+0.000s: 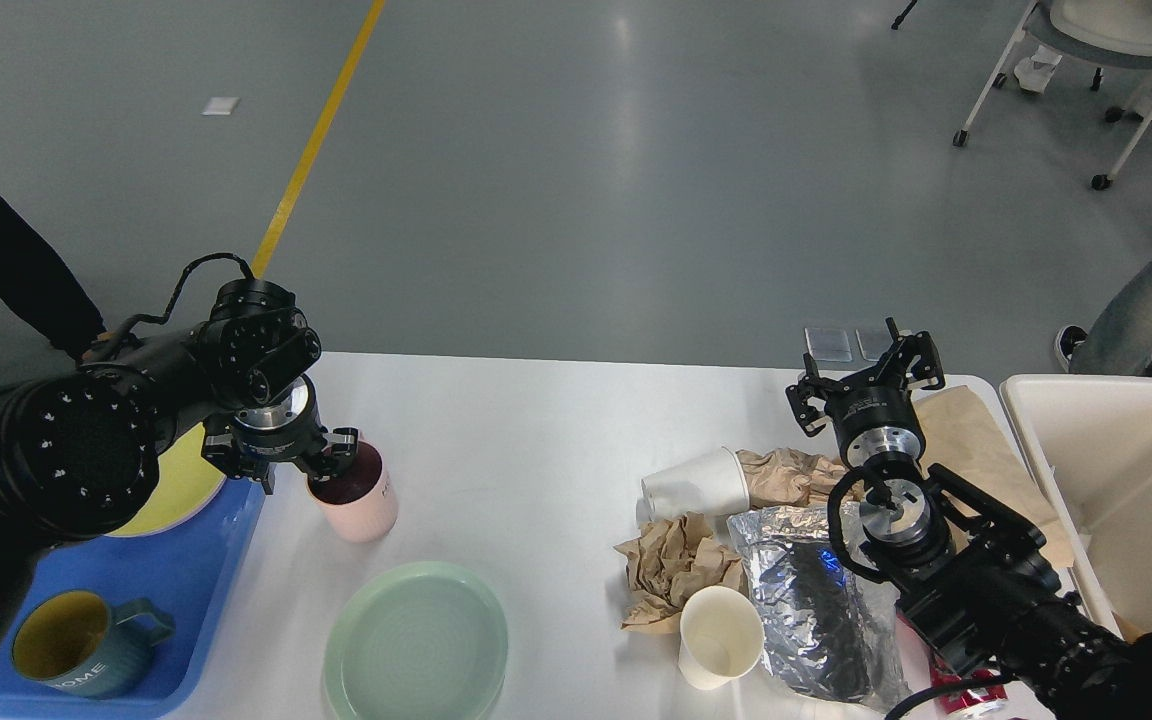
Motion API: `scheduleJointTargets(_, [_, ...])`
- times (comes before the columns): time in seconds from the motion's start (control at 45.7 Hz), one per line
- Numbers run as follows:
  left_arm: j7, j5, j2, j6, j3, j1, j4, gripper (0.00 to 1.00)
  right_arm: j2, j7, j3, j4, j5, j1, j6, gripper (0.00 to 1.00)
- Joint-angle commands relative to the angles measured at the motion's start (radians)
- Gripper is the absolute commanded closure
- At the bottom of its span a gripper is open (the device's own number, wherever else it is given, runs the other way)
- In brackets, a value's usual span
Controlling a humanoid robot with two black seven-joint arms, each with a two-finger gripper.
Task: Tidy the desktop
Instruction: 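Close the left gripper on the pink cup rim and lift it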
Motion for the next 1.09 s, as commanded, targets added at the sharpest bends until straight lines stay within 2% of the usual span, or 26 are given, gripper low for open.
scheduleJointTargets(0.0, [0.004, 0.000, -0.002, 0.001, -0.004, 0.005, -0.001, 0.77, 0.000, 0.000, 0.000, 0.000, 0.000, 0.000, 0.000, 0.00])
scheduleJointTargets(0.153, [0.007, 0.000, 0.001, -0.003, -0.002, 0.010, -0.001, 1.00, 0.000, 0.000, 0.000, 0.000, 0.000, 0.000, 0.000, 0.00])
scheduleJointTargets(0.635, [0.007, -0.006, 0.016, 0.000, -0.042, -0.005, -0.001, 1.00, 0.000, 0.000, 0.000, 0.000, 0.000, 0.000, 0.000, 0.00])
scheduleJointTargets(0.898, [0.007, -0.008, 0.074, -0.017, -0.065, -0.088, -0.006, 1.00, 0.000, 0.000, 0.000, 0.000, 0.000, 0.000, 0.000, 0.00])
scheduleJointTargets(1.073, [0.007, -0.008, 0.146, -0.064, -0.108, -0.139, -0.007, 1.00, 0.000, 0.000, 0.000, 0.000, 0.000, 0.000, 0.000, 0.00])
